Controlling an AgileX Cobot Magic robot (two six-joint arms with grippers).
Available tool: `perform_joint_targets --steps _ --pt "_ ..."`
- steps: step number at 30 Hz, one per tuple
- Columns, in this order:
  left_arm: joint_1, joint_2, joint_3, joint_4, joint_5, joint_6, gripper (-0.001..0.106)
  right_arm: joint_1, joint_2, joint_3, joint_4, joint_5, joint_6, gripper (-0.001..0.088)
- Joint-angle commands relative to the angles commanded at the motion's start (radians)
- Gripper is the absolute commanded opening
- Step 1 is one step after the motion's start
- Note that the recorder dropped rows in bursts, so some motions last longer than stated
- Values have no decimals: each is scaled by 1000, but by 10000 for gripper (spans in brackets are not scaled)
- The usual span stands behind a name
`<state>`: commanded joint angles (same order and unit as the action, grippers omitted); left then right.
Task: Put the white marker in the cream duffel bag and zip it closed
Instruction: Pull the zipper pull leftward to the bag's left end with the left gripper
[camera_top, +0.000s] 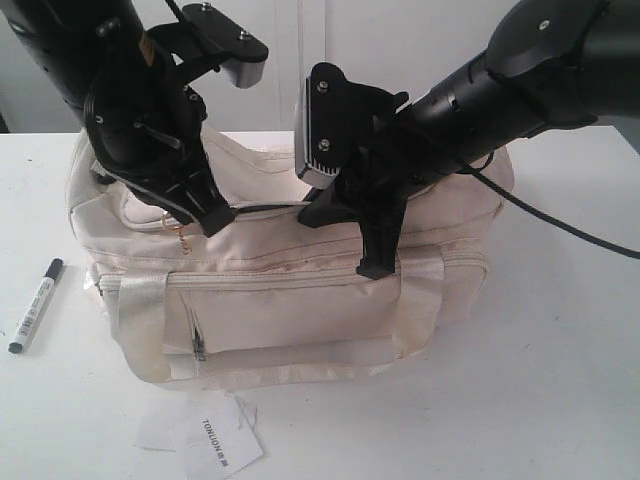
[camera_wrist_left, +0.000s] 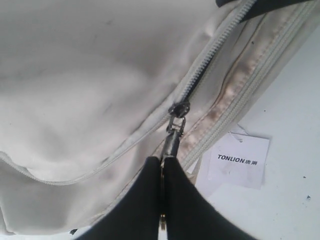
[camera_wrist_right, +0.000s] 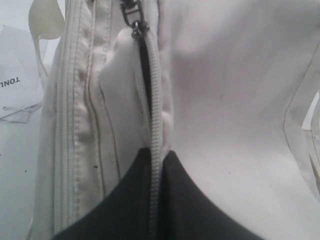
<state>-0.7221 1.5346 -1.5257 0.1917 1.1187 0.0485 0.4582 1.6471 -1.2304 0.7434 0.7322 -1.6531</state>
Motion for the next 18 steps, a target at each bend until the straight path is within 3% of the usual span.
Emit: perform_joint_targets --steps 18 --pt "0 0 0 57 49 0 0 0 0 0 0 0 2 0"
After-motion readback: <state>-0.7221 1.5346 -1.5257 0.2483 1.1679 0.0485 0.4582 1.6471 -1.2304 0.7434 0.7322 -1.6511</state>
